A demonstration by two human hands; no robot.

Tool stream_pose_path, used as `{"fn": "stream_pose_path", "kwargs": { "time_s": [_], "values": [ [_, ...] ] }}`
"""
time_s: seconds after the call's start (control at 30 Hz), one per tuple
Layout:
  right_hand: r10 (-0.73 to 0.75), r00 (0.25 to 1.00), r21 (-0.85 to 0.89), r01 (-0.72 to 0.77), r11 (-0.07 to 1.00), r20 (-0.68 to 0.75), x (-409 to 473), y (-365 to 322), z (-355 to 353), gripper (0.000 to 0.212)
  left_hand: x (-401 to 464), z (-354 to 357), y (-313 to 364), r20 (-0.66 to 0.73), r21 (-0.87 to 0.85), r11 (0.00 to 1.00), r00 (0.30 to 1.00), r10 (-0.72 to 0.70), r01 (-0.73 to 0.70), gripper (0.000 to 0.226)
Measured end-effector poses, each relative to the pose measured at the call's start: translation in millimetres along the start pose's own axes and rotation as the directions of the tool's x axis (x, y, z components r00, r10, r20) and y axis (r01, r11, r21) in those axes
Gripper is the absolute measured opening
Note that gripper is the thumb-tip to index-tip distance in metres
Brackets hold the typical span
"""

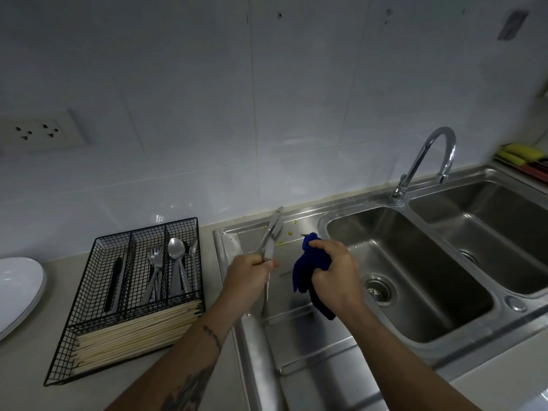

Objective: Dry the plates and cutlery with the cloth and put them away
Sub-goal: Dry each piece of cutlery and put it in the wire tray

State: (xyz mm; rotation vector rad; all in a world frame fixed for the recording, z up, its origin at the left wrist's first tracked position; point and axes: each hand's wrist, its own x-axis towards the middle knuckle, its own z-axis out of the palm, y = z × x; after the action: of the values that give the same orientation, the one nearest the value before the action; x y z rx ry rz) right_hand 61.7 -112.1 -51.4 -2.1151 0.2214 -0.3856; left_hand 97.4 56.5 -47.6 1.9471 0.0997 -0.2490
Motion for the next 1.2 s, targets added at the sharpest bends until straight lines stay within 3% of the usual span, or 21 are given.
{"fn": "stream_pose_path", "kwargs": {
  "time_s": [0.1, 0.23, 0.43, 0.6, 0.8, 0.93, 1.03, 1.13, 1.2],
  "values": [
    [0.0, 1.0, -0.006, 0.0, 1.0, -0.018, 1, -3, 0, 0.058, 4, -8, 10, -0.113, 0.058, 0.998, 0.993, 0.022, -0.015, 0.024],
    [-0.088, 0.993, -0.06, 0.083, 0.995, -0.079, -2, -16, 11, 0.059, 10, -10, 21, -0.121, -0.127, 0.991, 0.991, -0.061, 0.045, 0.015],
    [-0.391, 0.913, -0.301, 0.407, 0.862, 0.117, -27, 13, 30, 0.072, 7, -10, 16, -0.011, -0.461, 0.857, 0.964, -0.265, 0.23, 0.01],
    [-0.264, 0.962, -0.375, 0.269, 0.887, 0.065, -27, 31, 21, 0.075, 0, -11, -1, -0.001, -0.585, 0.763, 0.941, -0.339, 0.275, 0.015],
    [-0.458, 0.871, -0.363, 0.49, 0.792, 0.177, -25, 25, 18, 0.075, -1, -9, 13, 0.028, -0.649, 0.716, 0.949, -0.315, 0.257, 0.012],
    [-0.288, 0.955, -0.372, 0.294, 0.88, 0.072, -15, 44, -4, 0.071, -6, -13, 11, 0.072, -0.64, 0.714, 0.947, -0.312, 0.284, 0.015],
    [-0.291, 0.953, -0.442, 0.298, 0.846, 0.087, -8, 38, -7, 0.066, -7, -10, 10, 0.137, -0.668, 0.666, 0.934, -0.329, 0.332, 0.015],
    [-0.3, 0.945, -0.462, 0.326, 0.825, 0.131, 3, 33, -12, 0.06, -4, -14, 14, 0.22, -0.681, 0.656, 0.945, -0.24, 0.325, 0.008],
    [-0.283, 0.942, -0.42, 0.333, 0.844, 0.178, 8, 33, -18, 0.054, 0, -21, 17, 0.243, -0.648, 0.711, 0.959, -0.146, 0.272, 0.005]
  ]
}}
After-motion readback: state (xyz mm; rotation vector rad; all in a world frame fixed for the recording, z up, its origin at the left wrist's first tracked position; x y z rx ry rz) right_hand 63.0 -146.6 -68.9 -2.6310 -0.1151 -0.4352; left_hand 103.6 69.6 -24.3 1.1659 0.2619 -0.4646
